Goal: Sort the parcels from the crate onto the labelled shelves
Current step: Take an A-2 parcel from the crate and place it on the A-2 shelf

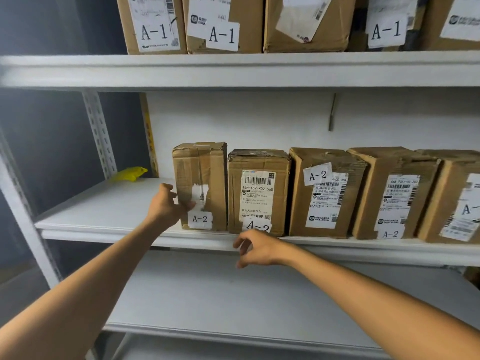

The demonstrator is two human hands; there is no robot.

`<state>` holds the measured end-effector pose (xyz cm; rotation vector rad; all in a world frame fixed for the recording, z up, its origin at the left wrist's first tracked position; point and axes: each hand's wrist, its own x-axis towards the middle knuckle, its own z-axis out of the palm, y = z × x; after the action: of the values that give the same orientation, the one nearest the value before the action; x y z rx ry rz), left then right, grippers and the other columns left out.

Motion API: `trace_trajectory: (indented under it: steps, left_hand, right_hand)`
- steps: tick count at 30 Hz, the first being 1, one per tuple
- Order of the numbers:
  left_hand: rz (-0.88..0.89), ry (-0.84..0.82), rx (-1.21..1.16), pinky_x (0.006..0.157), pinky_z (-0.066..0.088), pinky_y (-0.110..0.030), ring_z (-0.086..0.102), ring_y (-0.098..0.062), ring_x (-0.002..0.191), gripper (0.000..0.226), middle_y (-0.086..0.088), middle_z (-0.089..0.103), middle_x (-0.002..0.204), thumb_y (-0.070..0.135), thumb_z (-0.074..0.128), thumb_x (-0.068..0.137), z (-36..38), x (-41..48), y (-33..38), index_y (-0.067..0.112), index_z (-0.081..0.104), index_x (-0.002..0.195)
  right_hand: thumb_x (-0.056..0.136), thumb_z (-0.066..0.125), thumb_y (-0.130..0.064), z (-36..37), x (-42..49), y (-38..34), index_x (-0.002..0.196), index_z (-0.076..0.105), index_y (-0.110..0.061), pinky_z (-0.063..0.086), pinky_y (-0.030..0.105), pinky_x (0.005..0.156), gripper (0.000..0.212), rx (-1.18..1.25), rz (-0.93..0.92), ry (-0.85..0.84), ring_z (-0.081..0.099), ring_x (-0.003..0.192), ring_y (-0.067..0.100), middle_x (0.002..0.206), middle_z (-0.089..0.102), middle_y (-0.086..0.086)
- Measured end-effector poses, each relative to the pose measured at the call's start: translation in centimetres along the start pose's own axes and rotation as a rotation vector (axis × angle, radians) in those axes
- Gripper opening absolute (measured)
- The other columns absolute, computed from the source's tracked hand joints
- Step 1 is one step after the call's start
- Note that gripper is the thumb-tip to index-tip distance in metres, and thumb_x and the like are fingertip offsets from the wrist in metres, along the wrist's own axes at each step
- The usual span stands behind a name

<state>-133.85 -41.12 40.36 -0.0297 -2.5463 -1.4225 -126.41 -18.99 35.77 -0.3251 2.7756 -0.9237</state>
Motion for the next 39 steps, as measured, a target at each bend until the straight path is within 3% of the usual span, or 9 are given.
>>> trace_trajectory:
  steps: [5, 11, 17, 20, 24, 28, 31, 36, 39]
  left_hand:
    - [0.084, 0.121, 0.319, 0.089, 0.048, -0.040, 0.057, -0.031, 0.108, 0.051, -0.014, 0.061, 0.119, 0.009, 0.069, 0.081, -2.3, -2.9, -0.4, 0.005, 0.045, 0.126]
    - [0.053, 0.099, 0.746, 0.082, 0.052, -0.033, 0.061, -0.024, 0.098, 0.033, -0.004, 0.065, 0.109, 0.009, 0.060, 0.080, -6.2, -9.6, -0.8, 0.017, 0.058, 0.112]
    - [-0.318, 0.183, 0.937, 0.078, 0.048, -0.032, 0.061, -0.029, 0.102, 0.031, -0.007, 0.061, 0.117, 0.018, 0.053, 0.083, -7.6, -19.4, -0.7, 0.023, 0.060, 0.113]
    - [-0.462, 0.247, 0.957, 0.086, 0.047, -0.032, 0.060, -0.028, 0.107, 0.031, -0.007, 0.061, 0.120, 0.017, 0.050, 0.084, -7.5, -24.8, -0.2, 0.024, 0.061, 0.112]
    - [-0.664, 0.320, 0.966, 0.087, 0.049, -0.032, 0.061, -0.027, 0.104, 0.029, -0.004, 0.063, 0.115, 0.018, 0.053, 0.081, -7.0, -33.3, 1.4, 0.026, 0.063, 0.108]
    - [-0.813, 0.406, 0.915, 0.087, 0.052, -0.036, 0.064, -0.025, 0.099, 0.024, -0.005, 0.069, 0.107, 0.016, 0.060, 0.079, -7.5, -41.7, 3.9, 0.022, 0.066, 0.101]
    - [-0.936, 0.524, 0.896, 0.089, 0.052, -0.034, 0.063, -0.025, 0.103, 0.027, -0.005, 0.068, 0.110, 0.016, 0.059, 0.079, -7.6, -49.1, 6.0, 0.023, 0.067, 0.103]
    - [-1.176, 0.648, 0.883, 0.091, 0.051, -0.037, 0.063, -0.029, 0.104, 0.024, -0.011, 0.068, 0.112, 0.018, 0.063, 0.080, -5.9, -64.6, 10.7, 0.015, 0.068, 0.103]
    - [-1.357, 0.730, 0.888, 0.084, 0.052, -0.031, 0.063, -0.029, 0.100, 0.023, -0.014, 0.067, 0.108, 0.016, 0.061, 0.081, -3.0, -74.4, 14.0, 0.011, 0.067, 0.102]
  right_hand:
    - [0.079, 0.075, -0.018, -0.5, 0.7, -2.6, 0.122, 0.056, -0.012, 0.045, 0.024, 0.070, 0.048, -0.098, -0.121, -0.039, 0.056, 0.092, 0.017, 0.114, 0.061, 0.008]
    - [0.080, 0.071, -0.019, -0.4, 1.7, -6.6, 0.125, 0.054, -0.010, 0.052, 0.037, 0.091, 0.049, -0.183, -0.373, -0.119, 0.059, 0.104, 0.022, 0.118, 0.061, 0.011]
    - [0.080, 0.072, -0.021, 2.0, -0.1, -9.5, 0.127, 0.053, -0.013, 0.049, 0.029, 0.083, 0.051, -0.290, -0.632, -0.248, 0.056, 0.101, 0.018, 0.119, 0.059, 0.006]
    - [0.079, 0.072, -0.022, 3.3, -2.1, -11.0, 0.122, 0.056, -0.013, 0.051, 0.031, 0.084, 0.047, -0.333, -0.772, -0.301, 0.058, 0.099, 0.020, 0.113, 0.060, 0.005]
    - [0.077, 0.070, -0.026, 5.8, -6.4, -12.9, 0.121, 0.055, -0.015, 0.048, 0.027, 0.074, 0.048, -0.341, -0.941, -0.418, 0.055, 0.090, 0.016, 0.100, 0.054, -0.002]
    - [0.075, 0.073, -0.028, 8.8, -12.1, -15.3, 0.121, 0.056, -0.016, 0.052, 0.031, 0.076, 0.050, -0.354, -1.108, -0.490, 0.058, 0.092, 0.020, 0.105, 0.056, 0.001]
    - [0.075, 0.072, -0.028, 11.4, -17.8, -17.6, 0.118, 0.059, -0.014, 0.049, 0.028, 0.072, 0.047, -0.387, -1.292, -0.518, 0.057, 0.089, 0.019, 0.107, 0.062, 0.005]
    - [0.077, 0.072, -0.021, 15.0, -31.5, -20.9, 0.117, 0.062, -0.004, 0.051, 0.034, 0.080, 0.044, -0.471, -1.569, -0.662, 0.061, 0.093, 0.025, 0.109, 0.067, 0.012]
    - [0.077, 0.070, -0.021, 16.6, -41.1, -21.0, 0.109, 0.064, -0.001, 0.052, 0.036, 0.079, 0.038, -0.488, -1.758, -0.764, 0.063, 0.094, 0.029, 0.104, 0.068, 0.014]
